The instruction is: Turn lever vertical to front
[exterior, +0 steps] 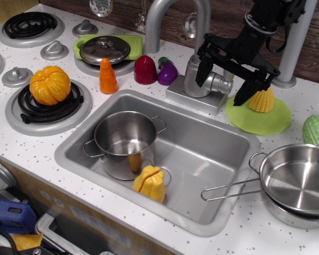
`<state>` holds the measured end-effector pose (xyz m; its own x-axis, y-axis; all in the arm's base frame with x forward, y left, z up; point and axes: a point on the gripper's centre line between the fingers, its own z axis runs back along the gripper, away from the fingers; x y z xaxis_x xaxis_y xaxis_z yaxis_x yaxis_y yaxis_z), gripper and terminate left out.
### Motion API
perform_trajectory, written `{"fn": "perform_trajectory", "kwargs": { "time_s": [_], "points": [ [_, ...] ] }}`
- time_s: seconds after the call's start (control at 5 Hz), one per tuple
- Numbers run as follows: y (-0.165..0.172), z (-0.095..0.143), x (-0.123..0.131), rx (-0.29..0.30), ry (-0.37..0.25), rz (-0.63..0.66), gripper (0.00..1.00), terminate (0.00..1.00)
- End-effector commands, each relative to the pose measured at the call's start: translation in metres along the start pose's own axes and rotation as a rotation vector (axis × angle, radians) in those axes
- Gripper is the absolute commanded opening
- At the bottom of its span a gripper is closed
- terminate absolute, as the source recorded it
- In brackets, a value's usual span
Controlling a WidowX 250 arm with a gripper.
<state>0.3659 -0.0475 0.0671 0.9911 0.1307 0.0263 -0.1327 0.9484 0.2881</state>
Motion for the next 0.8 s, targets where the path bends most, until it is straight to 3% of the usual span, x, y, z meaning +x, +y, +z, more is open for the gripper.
{"fn": "perform_trajectory", "kwargs": {
  "time_s": [0.0, 0.4, 0.6],
  "points": [
    [0.000, 0.000, 0.000, 0.000, 0.000, 0.000, 1.00, 0.00],
    [-0.004, 0.014, 0.018, 0.080, -0.133, 0.030, 1.00, 0.00],
    [0.001, 0.023, 0.026, 0.084, -0.166, 0.024, 1.00, 0.00]
  ]
}}
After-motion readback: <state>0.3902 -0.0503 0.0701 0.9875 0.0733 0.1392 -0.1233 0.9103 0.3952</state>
